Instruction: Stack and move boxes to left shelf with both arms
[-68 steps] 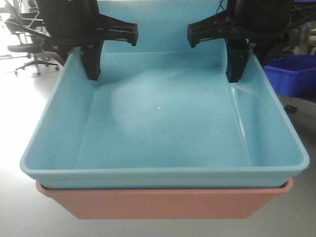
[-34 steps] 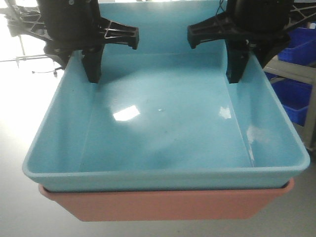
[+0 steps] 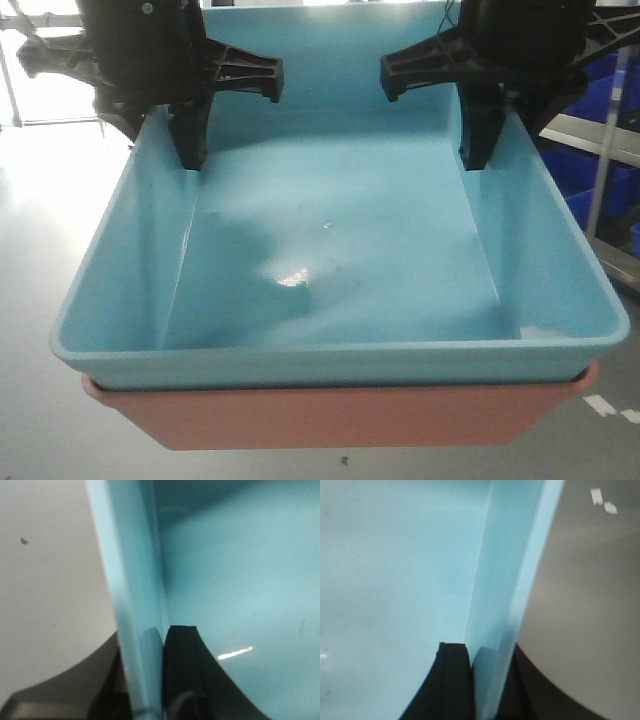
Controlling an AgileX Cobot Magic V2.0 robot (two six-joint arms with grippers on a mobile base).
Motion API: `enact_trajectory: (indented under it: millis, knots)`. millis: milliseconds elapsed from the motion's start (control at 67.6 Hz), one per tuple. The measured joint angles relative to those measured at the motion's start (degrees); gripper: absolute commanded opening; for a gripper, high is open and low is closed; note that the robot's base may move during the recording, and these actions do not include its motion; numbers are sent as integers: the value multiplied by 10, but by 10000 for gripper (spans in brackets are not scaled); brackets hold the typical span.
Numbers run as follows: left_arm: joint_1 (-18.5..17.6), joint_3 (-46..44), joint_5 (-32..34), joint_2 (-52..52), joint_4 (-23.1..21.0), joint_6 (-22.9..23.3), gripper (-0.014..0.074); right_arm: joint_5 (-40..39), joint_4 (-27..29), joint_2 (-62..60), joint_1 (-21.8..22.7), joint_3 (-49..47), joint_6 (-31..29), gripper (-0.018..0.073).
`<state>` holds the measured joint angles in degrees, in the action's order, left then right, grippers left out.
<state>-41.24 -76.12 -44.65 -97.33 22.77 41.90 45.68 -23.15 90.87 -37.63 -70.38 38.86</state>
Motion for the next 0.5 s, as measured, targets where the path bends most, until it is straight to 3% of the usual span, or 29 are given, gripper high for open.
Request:
enact_trajectory:
  millis: [503]
  knots:
    - [-1, 0, 5, -11, 0, 1, -3, 12, 0, 6, 0, 0, 1, 56]
